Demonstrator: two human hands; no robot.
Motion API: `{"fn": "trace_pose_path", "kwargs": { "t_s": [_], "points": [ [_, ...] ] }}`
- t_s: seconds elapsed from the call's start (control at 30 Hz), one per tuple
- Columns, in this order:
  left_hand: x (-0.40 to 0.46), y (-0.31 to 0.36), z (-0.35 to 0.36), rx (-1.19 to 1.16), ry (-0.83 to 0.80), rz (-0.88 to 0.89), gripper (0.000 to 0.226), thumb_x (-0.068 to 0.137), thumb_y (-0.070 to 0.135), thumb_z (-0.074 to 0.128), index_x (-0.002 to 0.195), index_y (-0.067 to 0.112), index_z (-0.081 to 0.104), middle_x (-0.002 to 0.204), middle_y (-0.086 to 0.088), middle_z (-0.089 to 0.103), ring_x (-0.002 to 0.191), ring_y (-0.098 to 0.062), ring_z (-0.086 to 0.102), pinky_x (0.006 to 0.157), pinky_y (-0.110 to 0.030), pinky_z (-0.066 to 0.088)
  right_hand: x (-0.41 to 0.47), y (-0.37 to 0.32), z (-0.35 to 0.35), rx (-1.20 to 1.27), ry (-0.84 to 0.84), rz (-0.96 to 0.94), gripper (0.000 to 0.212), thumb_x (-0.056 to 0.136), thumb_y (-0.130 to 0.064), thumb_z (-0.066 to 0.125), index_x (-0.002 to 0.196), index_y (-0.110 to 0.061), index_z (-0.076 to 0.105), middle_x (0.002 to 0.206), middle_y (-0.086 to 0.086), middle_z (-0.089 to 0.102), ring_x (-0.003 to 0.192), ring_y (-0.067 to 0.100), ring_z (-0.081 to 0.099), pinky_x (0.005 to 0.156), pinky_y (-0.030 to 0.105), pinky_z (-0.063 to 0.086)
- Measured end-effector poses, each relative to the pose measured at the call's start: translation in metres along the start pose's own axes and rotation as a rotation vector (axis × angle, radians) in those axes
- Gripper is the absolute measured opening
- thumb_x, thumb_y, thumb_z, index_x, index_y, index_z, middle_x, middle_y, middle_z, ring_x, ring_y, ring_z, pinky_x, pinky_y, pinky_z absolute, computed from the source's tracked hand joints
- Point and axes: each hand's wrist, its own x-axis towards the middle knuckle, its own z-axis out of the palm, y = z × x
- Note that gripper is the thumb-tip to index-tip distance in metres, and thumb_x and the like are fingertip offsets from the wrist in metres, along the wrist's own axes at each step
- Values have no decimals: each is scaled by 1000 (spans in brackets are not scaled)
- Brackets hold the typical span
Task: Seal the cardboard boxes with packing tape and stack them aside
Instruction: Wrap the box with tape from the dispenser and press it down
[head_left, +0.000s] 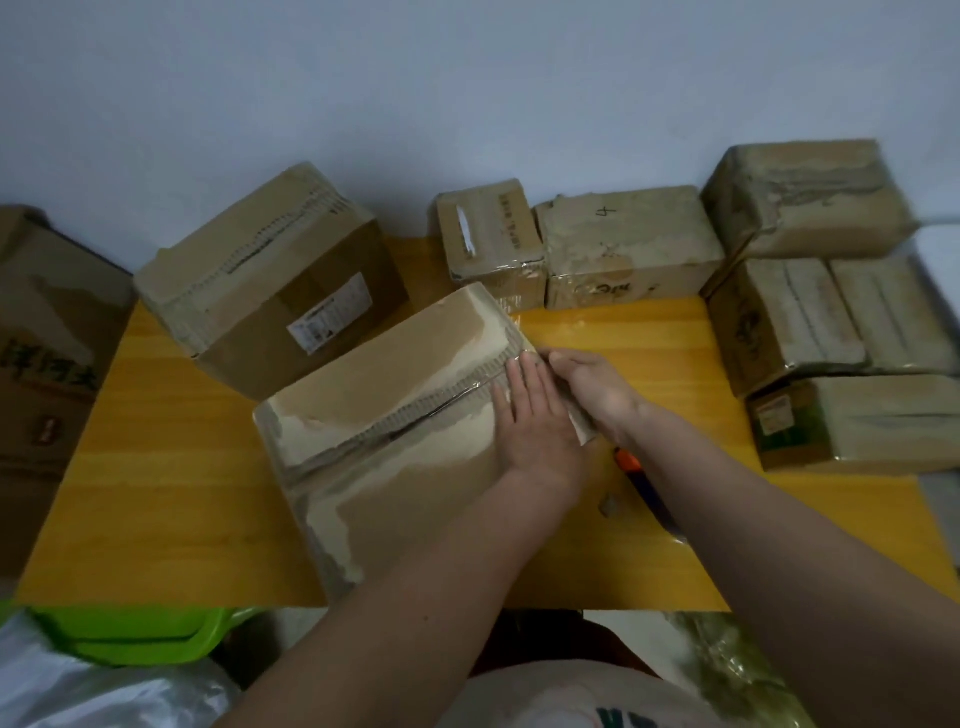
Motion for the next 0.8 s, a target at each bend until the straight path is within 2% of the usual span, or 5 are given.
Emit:
{"fn": "trace_pose_path", "kwargs": {
  "t_s": [0.13, 0.3, 0.5, 0.67, 0.8],
  "points": [
    [-5, -15, -1, -65, 32, 82, 104, 92, 70, 29, 145, 0, -27, 156, -17, -29, 144, -32, -27, 115, -47, -17, -1, 7, -16, -66, 71, 34, 34, 101, -25, 41, 121, -5, 61, 117, 4, 63, 108, 22, 60, 101, 40, 45],
    [-14, -36, 8, -101, 121, 222, 100, 92, 67, 37, 151, 8, -18, 159, -11, -24, 145, -27, -26, 120, -44, -11, -26, 63, -64, -621, 456, 49, 32, 92, -24, 59, 112, 0, 61, 116, 18, 62, 109, 35, 56, 88, 38, 43],
    [-27, -37, 15, -51, 154, 289, 71, 101, 49, 29, 153, 25, -12, 161, -1, -20, 145, -29, -25, 120, -48, -7, -52, 132, -85, -936, 505, 368, 82, 74, -53, 73, 125, 4, 46, 125, 22, 52, 118, 38, 49, 95, 42, 42],
    [-36, -43, 19, -19, 149, 316, 66, 103, 40, 30, 153, 31, -13, 161, 0, -19, 146, -29, -22, 121, -46, -7, -59, 153, -86, -957, 398, 349, 43, 88, -33, 65, 117, -3, 53, 118, 19, 62, 110, 36, 59, 89, 42, 46],
    [-44, -52, 23, -78, 172, 348, 61, 104, 37, 32, 154, 31, -2, 163, 2, -11, 148, -25, -16, 122, -43, -2, -58, 138, -95, -753, 474, 128, 21, 90, -24, 63, 84, -5, 55, 91, 24, 64, 86, 39, 59, 67, 38, 39]
  ]
}}
